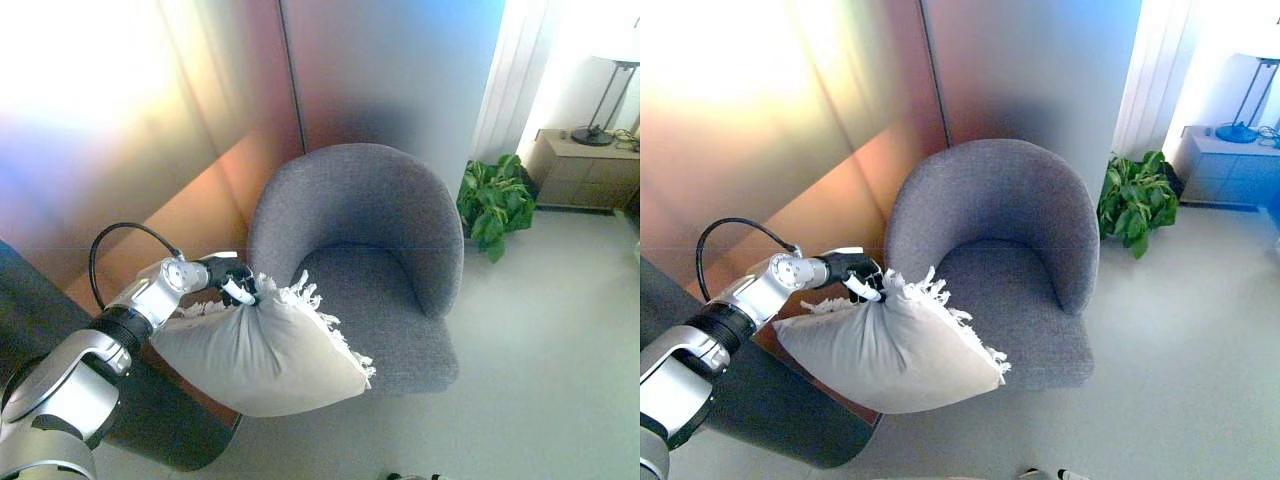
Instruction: Pick up the pillow and put it on the sofa.
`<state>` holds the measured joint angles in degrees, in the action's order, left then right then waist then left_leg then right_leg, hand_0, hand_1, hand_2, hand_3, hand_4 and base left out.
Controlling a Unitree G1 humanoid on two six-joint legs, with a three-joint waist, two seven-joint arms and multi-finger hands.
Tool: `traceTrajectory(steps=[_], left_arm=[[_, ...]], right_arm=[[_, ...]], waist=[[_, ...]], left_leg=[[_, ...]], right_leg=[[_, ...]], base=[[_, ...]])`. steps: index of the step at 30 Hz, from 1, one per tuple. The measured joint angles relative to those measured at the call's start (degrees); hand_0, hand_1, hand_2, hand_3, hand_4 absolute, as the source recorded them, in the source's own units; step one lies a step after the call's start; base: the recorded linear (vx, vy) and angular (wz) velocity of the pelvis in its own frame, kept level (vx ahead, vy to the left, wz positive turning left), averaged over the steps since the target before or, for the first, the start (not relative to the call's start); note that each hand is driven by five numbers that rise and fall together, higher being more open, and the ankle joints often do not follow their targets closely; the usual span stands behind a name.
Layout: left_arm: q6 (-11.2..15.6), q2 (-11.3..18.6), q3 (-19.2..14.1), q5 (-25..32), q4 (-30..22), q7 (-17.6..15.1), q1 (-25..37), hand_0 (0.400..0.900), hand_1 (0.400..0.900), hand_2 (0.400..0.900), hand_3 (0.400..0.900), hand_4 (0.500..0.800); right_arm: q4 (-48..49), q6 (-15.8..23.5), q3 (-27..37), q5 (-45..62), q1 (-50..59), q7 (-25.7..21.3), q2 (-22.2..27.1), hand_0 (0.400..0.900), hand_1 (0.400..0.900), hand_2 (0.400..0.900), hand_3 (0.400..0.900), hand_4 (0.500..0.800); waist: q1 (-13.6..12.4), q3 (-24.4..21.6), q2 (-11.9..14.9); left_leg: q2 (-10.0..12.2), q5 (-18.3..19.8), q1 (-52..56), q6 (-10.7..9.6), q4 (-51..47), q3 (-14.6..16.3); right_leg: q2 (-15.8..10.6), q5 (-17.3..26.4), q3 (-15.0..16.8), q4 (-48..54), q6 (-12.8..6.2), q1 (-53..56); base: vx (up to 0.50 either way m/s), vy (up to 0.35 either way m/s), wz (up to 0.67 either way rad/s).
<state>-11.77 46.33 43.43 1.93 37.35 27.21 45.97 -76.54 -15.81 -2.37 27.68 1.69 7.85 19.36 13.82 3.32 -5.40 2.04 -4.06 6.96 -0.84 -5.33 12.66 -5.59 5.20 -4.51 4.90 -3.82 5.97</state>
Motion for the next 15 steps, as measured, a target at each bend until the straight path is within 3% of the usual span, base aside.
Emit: traceTrajectory(steps=[9,15], left_arm=[[-2.22,-0.18,2.47,0.13,-2.68,0.01,2.90,0.400,0.400,0.400,0.400,0.500],[-3.83,-1.37,3.27,0.14,-3.85,0.10,2.93,0.400,0.400,0.400,0.400,0.500]], right_arm=[[-0.18,0.54,0.46,2.07,-1.22,0.03,-0.14,0.900,0.900,0.900,0.900,0.800],[-0.29,1.45,0.62,3.84,-2.08,0.02,-0.41,0.900,0.900,0.900,0.900,0.800]], waist=[[3.25,-0.56,-0.71],[3.65,-1.28,-1.64]], left_leg=[[-0.05,0.52,0.41,0.24,0.00,1.79],[0.03,1.22,0.66,-0.13,0.00,3.68]], right_leg=[[0.04,0.05,1.89,0.01,-0.09,-0.51],[0.54,0.17,3.84,-0.02,-0.30,-1.35]], base=[[0.01,-0.040,-0.12],[0.02,-0.048,-0.19]])
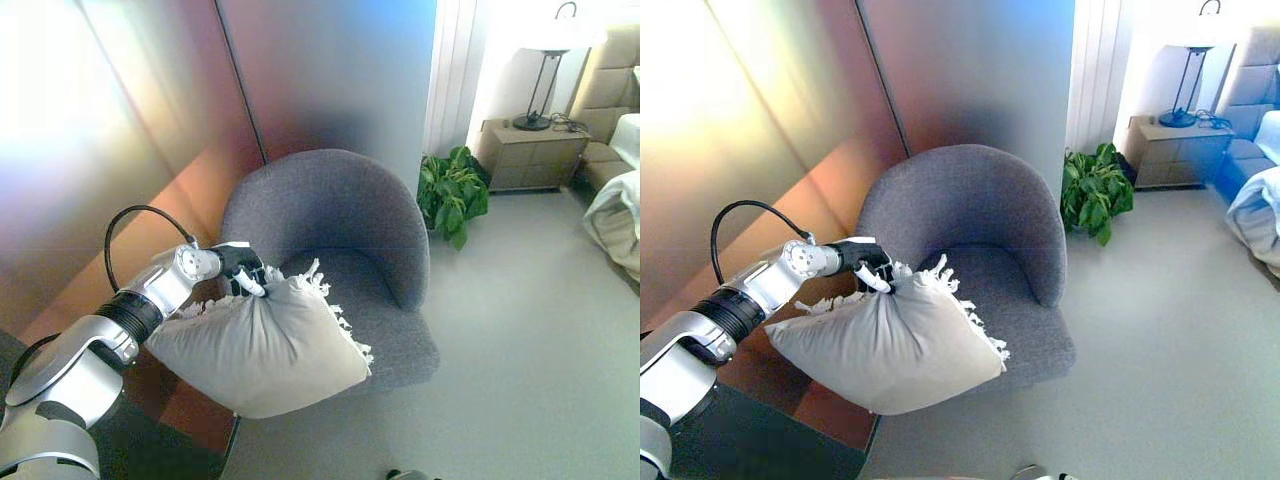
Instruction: Pick up the pillow and put it on the sofa.
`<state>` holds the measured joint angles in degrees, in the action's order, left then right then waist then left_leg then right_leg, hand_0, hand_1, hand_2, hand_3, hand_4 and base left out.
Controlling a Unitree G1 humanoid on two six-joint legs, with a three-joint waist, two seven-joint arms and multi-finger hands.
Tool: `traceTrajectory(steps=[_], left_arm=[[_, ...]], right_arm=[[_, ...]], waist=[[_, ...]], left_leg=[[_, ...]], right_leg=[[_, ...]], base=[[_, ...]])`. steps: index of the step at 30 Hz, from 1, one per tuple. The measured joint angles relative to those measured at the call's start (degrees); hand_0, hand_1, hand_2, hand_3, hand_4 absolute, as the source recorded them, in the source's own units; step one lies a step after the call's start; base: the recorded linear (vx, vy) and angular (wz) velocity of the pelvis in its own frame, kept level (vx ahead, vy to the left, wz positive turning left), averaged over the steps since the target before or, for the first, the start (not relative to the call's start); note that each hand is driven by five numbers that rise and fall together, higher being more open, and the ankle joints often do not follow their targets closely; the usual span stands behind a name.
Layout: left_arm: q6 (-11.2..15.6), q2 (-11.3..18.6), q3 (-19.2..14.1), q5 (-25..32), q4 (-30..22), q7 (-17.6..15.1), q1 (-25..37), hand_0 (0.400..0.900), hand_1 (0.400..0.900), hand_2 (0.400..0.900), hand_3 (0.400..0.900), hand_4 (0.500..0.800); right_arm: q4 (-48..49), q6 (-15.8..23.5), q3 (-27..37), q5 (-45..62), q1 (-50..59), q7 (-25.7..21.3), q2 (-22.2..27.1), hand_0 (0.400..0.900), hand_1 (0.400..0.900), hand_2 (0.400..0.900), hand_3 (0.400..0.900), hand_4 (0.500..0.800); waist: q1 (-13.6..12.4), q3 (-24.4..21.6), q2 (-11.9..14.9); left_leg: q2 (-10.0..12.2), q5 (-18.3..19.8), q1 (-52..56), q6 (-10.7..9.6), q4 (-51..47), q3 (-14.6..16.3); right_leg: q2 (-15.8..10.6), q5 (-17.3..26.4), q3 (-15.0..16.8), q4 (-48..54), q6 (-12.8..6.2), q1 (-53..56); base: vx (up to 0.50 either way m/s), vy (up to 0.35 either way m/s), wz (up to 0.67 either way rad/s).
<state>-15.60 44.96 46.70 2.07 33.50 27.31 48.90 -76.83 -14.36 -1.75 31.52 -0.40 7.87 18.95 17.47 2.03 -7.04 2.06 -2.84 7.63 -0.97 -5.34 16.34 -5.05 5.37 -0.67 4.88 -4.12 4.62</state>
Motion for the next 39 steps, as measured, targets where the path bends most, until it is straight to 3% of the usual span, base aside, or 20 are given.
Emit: traceTrajectory(steps=[11,12,13,19,29,39], left_arm=[[-2.56,-2.60,0.73,0.06,-0.18,0.11,0.07,0.400,0.400,0.400,0.400,0.500],[-2.72,-3.08,0.73,0.07,-0.04,0.11,0.07,0.476,0.476,0.476,0.476,0.546],[-3.04,-3.56,0.73,0.12,-0.05,0.11,0.07,0.900,0.900,0.900,0.900,0.800],[-3.41,-4.34,0.29,1.30,-0.11,0.08,0.51,0.900,0.900,0.900,0.900,0.800],[-3.30,-4.34,-1.17,2.82,-0.06,-0.28,5.78,0.900,0.900,0.900,0.900,0.800],[-3.59,-4.31,-1.18,2.82,-0.15,-0.26,5.77,0.900,0.900,0.900,0.900,0.800]], right_arm=[[-0.67,0.25,1.04,1.80,-1.81,0.07,-0.05,0.900,0.900,0.900,0.900,0.800],[-0.68,0.31,1.05,1.79,-2.26,0.07,-0.05,0.900,0.900,0.900,0.900,0.800],[-0.75,0.32,1.05,1.78,-2.69,0.06,-0.04,0.900,0.900,0.900,0.900,0.800],[-0.74,0.26,1.03,1.63,-3.88,0.12,-0.06,0.900,0.900,0.900,0.900,0.800],[-0.63,1.34,0.93,1.55,-3.81,0.16,-0.03,0.900,0.900,0.900,0.900,0.800],[-0.70,1.29,0.87,1.47,-4.41,0.09,0.05,0.900,0.900,0.900,0.900,0.800]], waist=[[2.97,-0.49,-0.37],[3.14,-0.49,-0.36],[3.15,-0.49,-0.36],[4.35,-0.52,-0.36],[4.08,-1.92,-2.00],[2.44,-2.59,-2.20]], left_leg=[[0.06,0.93,0.77,0.17,0.01,3.54],[0.07,1.08,1.02,0.09,0.01,4.03],[0.09,1.23,1.21,0.06,0.01,4.42],[0.01,1.52,1.49,0.02,0.00,4.93],[0.02,1.68,1.49,-0.19,0.00,4.87],[0.04,1.65,1.54,-0.15,0.00,4.63]], right_leg=[[0.38,0.17,3.50,0.00,-0.26,-0.98],[0.43,0.18,3.74,0.00,-0.26,-0.97],[0.47,0.17,4.04,0.00,-0.27,-0.95],[0.43,0.17,4.72,0.01,-0.33,-0.93],[0.44,0.16,4.48,0.02,-0.36,-0.90],[0.42,0.16,4.19,0.01,-0.37,-1.17]], base=[[0.03,-0.069,-0.21],[0.02,-0.038,-0.15],[0.03,-0.030,-0.12],[0.01,-0.012,-0.03],[0.00,0.000,0.00],[0.00,0.000,0.00]])
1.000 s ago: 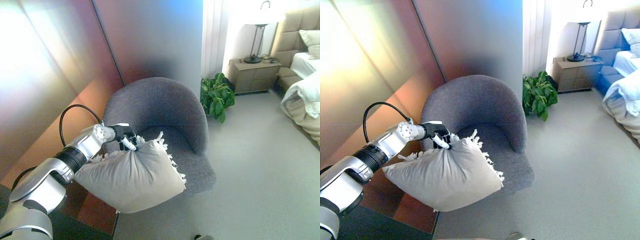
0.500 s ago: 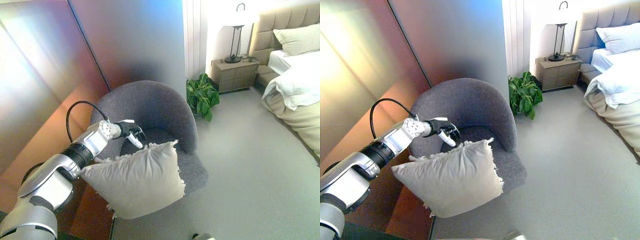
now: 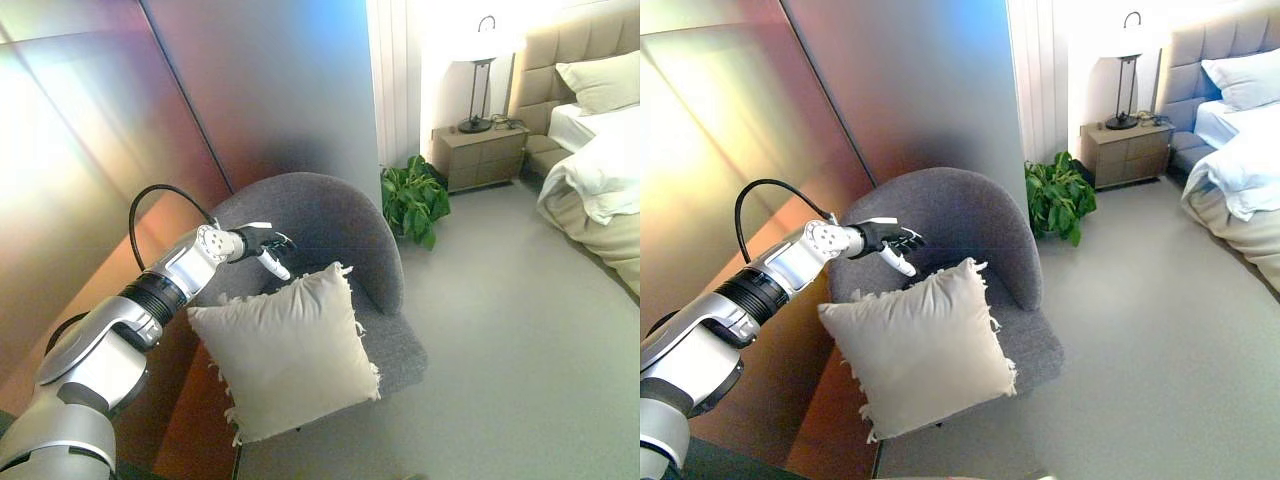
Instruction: Pick up the pillow and put it on the sofa.
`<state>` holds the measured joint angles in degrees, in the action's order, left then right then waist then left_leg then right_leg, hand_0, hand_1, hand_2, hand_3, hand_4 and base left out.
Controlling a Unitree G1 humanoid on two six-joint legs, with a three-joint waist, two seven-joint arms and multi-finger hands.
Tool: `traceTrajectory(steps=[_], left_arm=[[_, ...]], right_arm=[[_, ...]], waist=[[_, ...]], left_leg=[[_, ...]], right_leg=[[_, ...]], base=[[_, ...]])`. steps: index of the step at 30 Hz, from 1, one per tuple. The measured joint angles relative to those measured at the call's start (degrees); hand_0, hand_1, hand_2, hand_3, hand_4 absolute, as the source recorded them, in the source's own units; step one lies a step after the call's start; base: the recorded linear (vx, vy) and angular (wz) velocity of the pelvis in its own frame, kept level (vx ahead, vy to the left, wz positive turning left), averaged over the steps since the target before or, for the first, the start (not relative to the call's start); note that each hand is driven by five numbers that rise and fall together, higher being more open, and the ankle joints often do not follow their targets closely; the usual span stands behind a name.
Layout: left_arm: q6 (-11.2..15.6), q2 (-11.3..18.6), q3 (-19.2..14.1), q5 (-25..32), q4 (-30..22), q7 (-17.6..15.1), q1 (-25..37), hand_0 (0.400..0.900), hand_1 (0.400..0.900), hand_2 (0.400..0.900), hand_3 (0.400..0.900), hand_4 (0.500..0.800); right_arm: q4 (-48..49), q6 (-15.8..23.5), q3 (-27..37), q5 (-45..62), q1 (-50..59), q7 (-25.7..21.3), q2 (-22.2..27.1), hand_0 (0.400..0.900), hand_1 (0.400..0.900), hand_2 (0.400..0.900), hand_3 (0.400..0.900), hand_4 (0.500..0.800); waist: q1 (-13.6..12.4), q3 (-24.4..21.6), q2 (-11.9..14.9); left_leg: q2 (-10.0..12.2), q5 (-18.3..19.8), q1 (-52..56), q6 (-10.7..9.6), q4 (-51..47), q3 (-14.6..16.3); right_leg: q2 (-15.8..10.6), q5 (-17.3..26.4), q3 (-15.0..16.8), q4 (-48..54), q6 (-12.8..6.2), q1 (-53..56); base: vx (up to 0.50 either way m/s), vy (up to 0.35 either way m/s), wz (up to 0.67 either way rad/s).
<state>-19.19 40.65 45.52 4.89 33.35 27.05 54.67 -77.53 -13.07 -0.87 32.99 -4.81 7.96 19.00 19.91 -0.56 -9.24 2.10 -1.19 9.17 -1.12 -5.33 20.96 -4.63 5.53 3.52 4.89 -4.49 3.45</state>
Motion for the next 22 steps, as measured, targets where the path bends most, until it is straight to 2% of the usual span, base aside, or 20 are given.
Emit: traceTrajectory(steps=[5,7,11,14,19,22], left_arm=[[-0.17,0.02,-0.03,0.81,-0.02,0.00,-0.01,0.900,0.900,0.900,0.900,0.800],[-0.30,0.00,-0.28,2.86,-0.28,0.01,-0.19,0.900,0.900,0.900,0.900,0.800],[-0.24,-0.18,-2.47,6.13,-1.67,0.05,-2.76,0.900,0.900,0.900,0.900,0.800],[0.00,-1.97,-4.47,7.16,-1.98,0.24,-6.41,0.900,0.900,0.900,0.900,0.800],[0.82,-6.67,-7.58,7.25,-2.91,-0.31,-16.60,0.900,0.900,0.900,0.900,0.800],[1.63,-8.16,-7.62,7.20,-2.92,-0.68,-23.39,0.900,0.900,0.900,0.900,0.800]], right_arm=[[0.06,0.01,-0.08,-0.07,0.21,0.04,-0.11,0.900,0.900,0.900,0.900,0.800],[0.07,-0.04,-0.12,-0.66,0.17,0.03,-0.17,0.900,0.900,0.900,0.900,0.800],[0.10,-0.20,-1.24,-1.64,0.24,-0.01,-0.18,0.900,0.900,0.900,0.900,0.800],[0.26,-0.29,-1.70,-2.29,0.25,-0.02,-0.34,0.900,0.900,0.900,0.900,0.800],[0.37,-0.60,-3.01,-3.72,0.25,-0.08,-0.49,0.900,0.900,0.900,0.900,0.800],[0.43,-0.58,-3.37,-4.59,0.28,-0.09,-1.07,0.900,0.900,0.900,0.900,0.800]], waist=[[-0.24,-0.38,0.75],[-0.65,-0.43,1.05],[-1.48,-0.47,1.32],[-2.81,-0.61,1.56],[-5.08,-1.30,2.62],[-6.51,-1.30,3.71]], left_leg=[[-0.01,0.00,-0.07,0.00,0.00,-0.20],[0.00,0.00,-0.04,0.00,0.00,-0.19],[0.02,-0.01,0.07,0.00,0.00,-0.29],[0.06,0.00,0.34,0.00,0.00,-0.35],[0.10,-0.01,0.27,0.02,0.00,-1.34],[0.17,-0.04,0.13,0.03,0.01,-2.08]], right_leg=[[-0.03,-0.04,-0.26,0.01,-0.05,0.04],[-0.02,-0.04,-0.27,0.01,-0.05,0.05],[-0.02,-0.04,-0.47,0.03,-0.04,0.21],[-0.01,-0.05,-0.56,0.09,-0.04,0.46],[-0.02,-0.09,-1.36,0.17,0.02,0.60],[-0.07,-0.11,-2.74,0.17,0.09,0.62]], base=[[0.00,0.000,0.00],[0.00,0.000,0.00],[0.00,0.000,0.00],[0.00,0.021,0.03],[-0.01,0.028,0.09],[0.00,0.045,0.06]])
